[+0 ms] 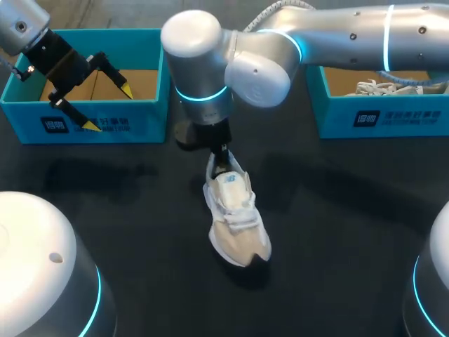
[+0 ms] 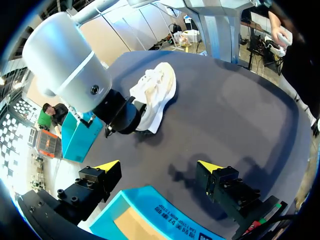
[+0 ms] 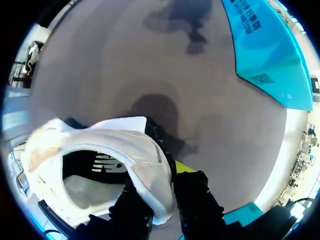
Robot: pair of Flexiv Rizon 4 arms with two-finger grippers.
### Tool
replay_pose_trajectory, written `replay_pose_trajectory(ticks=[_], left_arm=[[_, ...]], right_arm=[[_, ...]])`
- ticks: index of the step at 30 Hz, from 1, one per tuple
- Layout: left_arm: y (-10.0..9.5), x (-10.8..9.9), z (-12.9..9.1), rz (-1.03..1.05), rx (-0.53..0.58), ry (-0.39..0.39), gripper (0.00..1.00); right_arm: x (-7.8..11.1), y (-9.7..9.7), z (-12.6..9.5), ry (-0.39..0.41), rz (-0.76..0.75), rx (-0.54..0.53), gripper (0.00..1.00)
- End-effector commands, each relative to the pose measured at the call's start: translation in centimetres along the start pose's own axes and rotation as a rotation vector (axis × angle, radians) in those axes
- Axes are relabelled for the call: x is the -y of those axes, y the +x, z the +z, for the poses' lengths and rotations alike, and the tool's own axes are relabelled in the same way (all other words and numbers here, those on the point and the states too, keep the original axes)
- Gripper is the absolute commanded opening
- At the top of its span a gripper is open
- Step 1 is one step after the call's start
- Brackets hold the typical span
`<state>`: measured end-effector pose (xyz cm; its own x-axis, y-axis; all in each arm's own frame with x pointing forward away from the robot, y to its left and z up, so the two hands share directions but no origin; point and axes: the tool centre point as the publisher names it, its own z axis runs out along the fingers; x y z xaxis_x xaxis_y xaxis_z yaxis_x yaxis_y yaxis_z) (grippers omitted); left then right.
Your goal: Take the shoe out of the shoebox, open the shoe tongue, remove and reinsert the insole, then place the shoe into the shoebox
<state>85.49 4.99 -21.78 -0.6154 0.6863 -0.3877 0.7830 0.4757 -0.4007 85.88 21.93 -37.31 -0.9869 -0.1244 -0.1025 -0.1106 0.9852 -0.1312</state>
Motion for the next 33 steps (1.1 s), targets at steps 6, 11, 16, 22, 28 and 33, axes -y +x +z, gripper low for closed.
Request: replay_pose_trajectory(ticks=[6, 11, 16, 22, 28, 33], left_arm=[[-0.1, -0.1, 0.0, 0.0, -0.004, 0.0, 1.0], [-0.1, -0.1, 0.0, 0.0, -0.004, 0.0, 1.0], [-0.1, -0.1, 0.0, 0.0, -0.004, 0.0, 1.0], [-0.1, -0.1, 0.0, 0.0, -0.004, 0.0, 1.0], [-0.1, -0.1, 0.0, 0.0, -0.004, 0.0, 1.0], [-0.1, -0.1, 0.0, 0.0, -0.004, 0.0, 1.0]], right_arm=[[1.8, 1.4, -6.9, -0.023, 0.003, 0.052, 0.0], [2.5, 1.7, -11.6, -0.044, -0.005, 0.095, 0.0], [2.9, 1.6, -15.4, -0.053, 0.0, 0.13, 0.0], [3.5, 1.4, -18.0, -0.06, -0.001, 0.157, 0.0], [3.5, 1.4, -19.9, -0.067, -0.021, 0.196, 0.0], [3.4, 1.6, -20.7, -0.072, 0.01, 0.219, 0.0]])
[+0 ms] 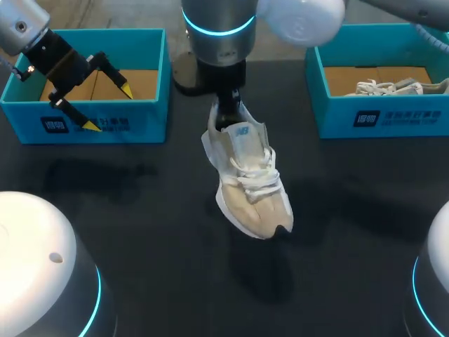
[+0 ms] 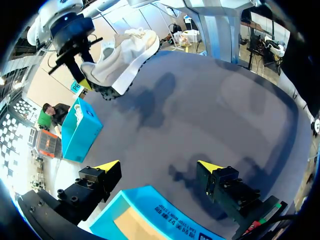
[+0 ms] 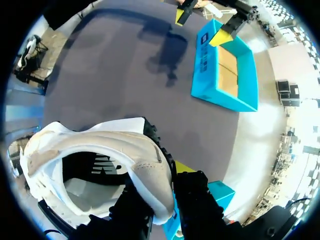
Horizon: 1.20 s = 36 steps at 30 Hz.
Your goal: Take the shoe out of the shoebox, open the shoe tongue, remove and reinsert the insole, then place the shoe into the shoebox
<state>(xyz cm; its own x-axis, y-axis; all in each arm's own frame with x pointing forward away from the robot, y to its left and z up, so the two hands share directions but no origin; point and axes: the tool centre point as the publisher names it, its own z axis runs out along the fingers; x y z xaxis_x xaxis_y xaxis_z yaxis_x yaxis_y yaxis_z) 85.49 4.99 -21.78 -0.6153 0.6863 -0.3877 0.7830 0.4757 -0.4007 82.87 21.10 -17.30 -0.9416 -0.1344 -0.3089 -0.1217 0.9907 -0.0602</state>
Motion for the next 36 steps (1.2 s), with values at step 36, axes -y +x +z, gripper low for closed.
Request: replay_pose_trajectory(ticks=[36], left_arm=[[-0.1, -0.1, 0.0, 0.0, -0.004, 0.0, 1.0]], right_arm=[[6.4, -2.8, 0.4, 0.081, -0.004, 0.034, 0.0]])
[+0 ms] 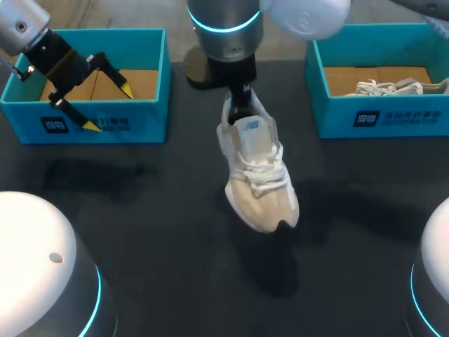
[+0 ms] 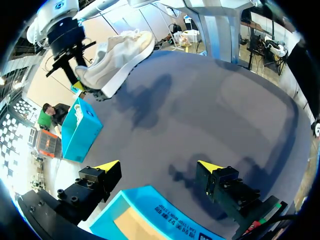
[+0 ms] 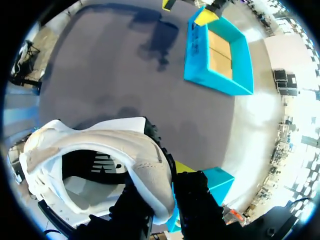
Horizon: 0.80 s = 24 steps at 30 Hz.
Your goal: Take the shoe out of the shoebox, open the shoe tongue, remove and reinsert the insole, then place the shoe into the shoebox
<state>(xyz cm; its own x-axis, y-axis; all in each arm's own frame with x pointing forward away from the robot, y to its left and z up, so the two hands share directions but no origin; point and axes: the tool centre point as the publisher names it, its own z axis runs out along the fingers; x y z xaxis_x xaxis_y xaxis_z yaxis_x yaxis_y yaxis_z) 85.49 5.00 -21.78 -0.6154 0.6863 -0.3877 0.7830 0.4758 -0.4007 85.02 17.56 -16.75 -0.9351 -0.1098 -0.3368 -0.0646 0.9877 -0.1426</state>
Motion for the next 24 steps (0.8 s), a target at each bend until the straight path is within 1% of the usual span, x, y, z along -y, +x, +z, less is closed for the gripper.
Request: replay_pose_trajectory(ticks=[1, 3, 5, 10, 14, 18, 20, 24], left_arm=[[-0.1, -0.1, 0.0, 0.001, -0.004, 0.0, 1.0], [-0.1, -0.1, 0.0, 0.001, -0.004, 0.0, 1.0], [-0.1, -0.1, 0.0, 0.001, -0.004, 0.0, 1.0], [-0.1, -0.1, 0.0, 0.001, -0.004, 0.0, 1.0], [-0.1, -0.1, 0.0, 0.001, -0.004, 0.0, 1.0], [-0.1, -0.1, 0.0, 0.001, -0.004, 0.0, 1.0], [-0.1, -0.1, 0.0, 0.001, -0.004, 0.0, 1.0], [-0.1, -0.1, 0.0, 0.001, -0.004, 0.0, 1.0]], right_arm=[[3.1, -1.6, 0.6, -0.009, -0.038, 0.013, 0.0], [4.7, -2.6, 1.0, 0.005, -0.062, 0.028, 0.0], [6.1, -4.5, 1.5, 0.029, -0.078, 0.02, 0.0], [10.2, -8.2, 2.7, 0.029, -0.085, 0.012, 0.0], [13.1, -10.3, 4.1, 0.02, -0.051, -0.001, 0.0], [14.6, -12.2, 4.8, 0.012, -0.018, 0.018, 0.0], [15.4, -12.8, 5.3, 0.035, 0.006, 0.015, 0.0], [15.4, -12.8, 5.3, 0.035, 0.006, 0.015, 0.0]])
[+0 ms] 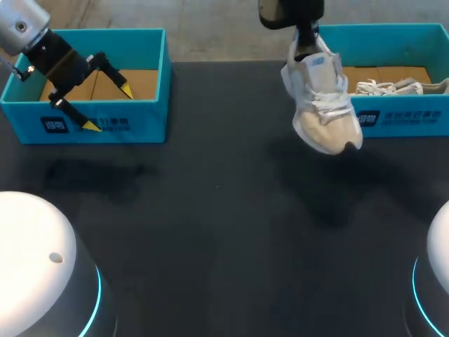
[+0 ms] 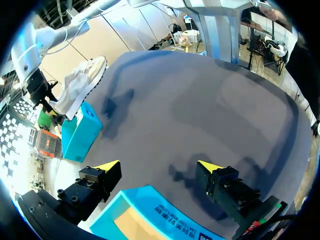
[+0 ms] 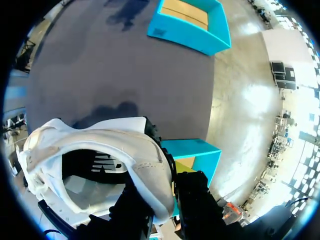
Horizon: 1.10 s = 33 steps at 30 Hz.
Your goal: Take the shoe out of the shoebox, open the shoe tongue, remove and reinsert the insole, then place the shoe into the shoebox
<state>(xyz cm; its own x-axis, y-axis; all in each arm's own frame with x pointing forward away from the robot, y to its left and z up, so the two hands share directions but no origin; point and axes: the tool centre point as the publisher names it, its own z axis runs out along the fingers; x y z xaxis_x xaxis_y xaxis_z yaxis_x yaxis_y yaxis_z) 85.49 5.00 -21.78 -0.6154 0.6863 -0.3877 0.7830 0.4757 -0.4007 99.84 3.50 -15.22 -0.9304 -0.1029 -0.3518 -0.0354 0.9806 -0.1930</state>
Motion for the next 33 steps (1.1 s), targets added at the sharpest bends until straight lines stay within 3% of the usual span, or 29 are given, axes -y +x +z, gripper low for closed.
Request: replay_pose_trajectory(ticks=[1, 17, 24, 33], left_arm=[[-0.1, -0.1, 0.0, 0.0, -0.004, 0.0, 1.0], [-0.1, -0.1, 0.0, 0.0, -0.004, 0.0, 1.0], [-0.1, -0.1, 0.0, 0.0, -0.004, 0.0, 1.0], [-0.1, -0.1, 0.0, 0.0, -0.004, 0.0, 1.0]], right_arm=[[0.3, 0.0, 0.0, -0.023, -0.002, 0.0, 0.0], [0.3, 0.0, 0.0, -0.023, -0.002, 0.0, 0.0], [3.5, -2.8, 1.4, -0.026, 0.015, 0.023, 0.0], [9.8, -5.1, 3.7, -0.005, 0.03, -0.004, 0.0]])
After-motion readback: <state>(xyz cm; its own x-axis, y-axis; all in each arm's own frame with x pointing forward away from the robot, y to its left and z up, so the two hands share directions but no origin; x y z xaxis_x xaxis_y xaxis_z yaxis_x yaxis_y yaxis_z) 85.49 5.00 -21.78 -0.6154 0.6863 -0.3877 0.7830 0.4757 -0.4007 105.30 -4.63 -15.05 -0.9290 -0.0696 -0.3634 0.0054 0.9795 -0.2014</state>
